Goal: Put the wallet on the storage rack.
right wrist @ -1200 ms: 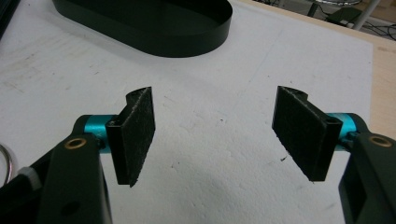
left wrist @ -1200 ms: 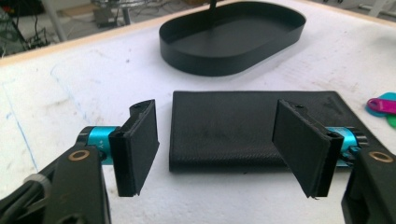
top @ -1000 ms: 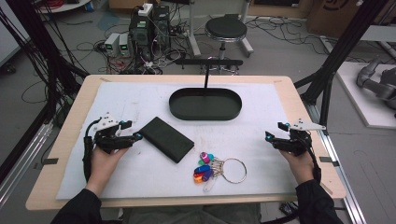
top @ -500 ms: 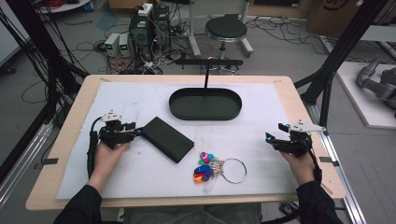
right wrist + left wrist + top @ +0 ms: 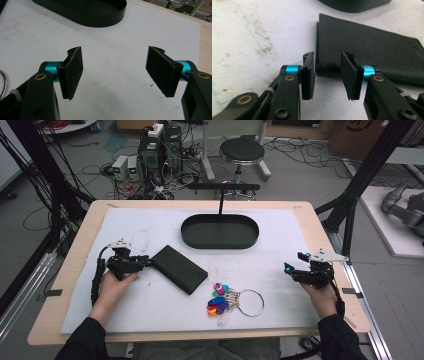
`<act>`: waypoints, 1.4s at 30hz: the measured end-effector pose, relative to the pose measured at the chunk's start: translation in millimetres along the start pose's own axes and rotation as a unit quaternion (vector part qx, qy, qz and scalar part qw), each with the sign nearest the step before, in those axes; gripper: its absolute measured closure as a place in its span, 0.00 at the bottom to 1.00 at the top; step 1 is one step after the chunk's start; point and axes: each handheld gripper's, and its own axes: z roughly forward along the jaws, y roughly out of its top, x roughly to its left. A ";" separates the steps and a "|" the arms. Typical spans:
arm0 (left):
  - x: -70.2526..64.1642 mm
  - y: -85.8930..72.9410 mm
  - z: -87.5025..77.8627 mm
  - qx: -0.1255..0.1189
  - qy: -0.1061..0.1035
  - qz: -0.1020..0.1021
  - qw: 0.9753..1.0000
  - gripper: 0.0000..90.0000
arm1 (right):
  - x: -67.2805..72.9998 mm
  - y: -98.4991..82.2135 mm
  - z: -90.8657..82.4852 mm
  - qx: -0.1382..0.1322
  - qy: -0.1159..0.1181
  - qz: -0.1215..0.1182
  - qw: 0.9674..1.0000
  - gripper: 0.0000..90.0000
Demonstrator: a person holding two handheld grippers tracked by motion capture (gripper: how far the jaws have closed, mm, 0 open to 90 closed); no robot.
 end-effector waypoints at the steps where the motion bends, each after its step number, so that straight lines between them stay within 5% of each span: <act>1: 0.3 -0.2 0.4 0.007 -0.003 0.003 1.000 0.72 | 0.0 -0.1 -0.2 0.000 0.000 0.000 1.000 0.34; 10: 0.4 0.0 0.7 0.020 -0.001 0.019 1.000 0.76 | 0.3 -0.1 0.5 0.001 0.002 -0.003 1.000 0.34; 17: -7.8 2.4 -0.4 0.027 -0.003 0.040 0.999 1.00 | 1.9 0.9 -0.4 -0.004 0.002 -0.008 1.000 0.34; 19: -12.9 3.6 1.3 0.027 -0.013 0.047 0.998 1.00 | 3.4 1.7 0.0 -0.005 0.004 -0.011 1.000 0.34; 21: -18.6 4.2 4.4 0.037 -0.012 0.067 0.997 1.00 | 4.0 2.0 0.2 -0.005 0.005 -0.012 1.000 0.34; 22: -22.4 5.1 5.0 0.037 0.004 0.083 0.996 1.00 | 5.0 2.6 0.7 -0.005 0.006 -0.015 1.000 0.34; 23: -22.7 5.7 3.9 0.032 0.007 0.085 0.996 0.99 | 5.3 2.7 0.8 -0.005 0.006 -0.017 1.000 0.34; 26: -18.1 5.3 -0.9 0.028 0.009 0.070 0.997 0.74 | 5.6 2.8 0.4 -0.006 0.007 -0.018 1.000 0.34; 30: -11.1 3.2 -6.4 0.041 0.010 0.074 0.996 0.62 | 5.0 2.7 0.1 -0.006 0.007 -0.015 1.000 0.34; 39: -7.4 11.7 6.5 0.084 -0.012 0.116 0.990 0.68 | 6.5 3.4 0.8 -0.006 0.011 -0.019 1.000 0.34; 42: -7.2 11.4 7.5 0.082 -0.015 0.116 0.990 0.73 | 6.7 3.4 1.3 -0.004 0.012 -0.018 1.000 0.34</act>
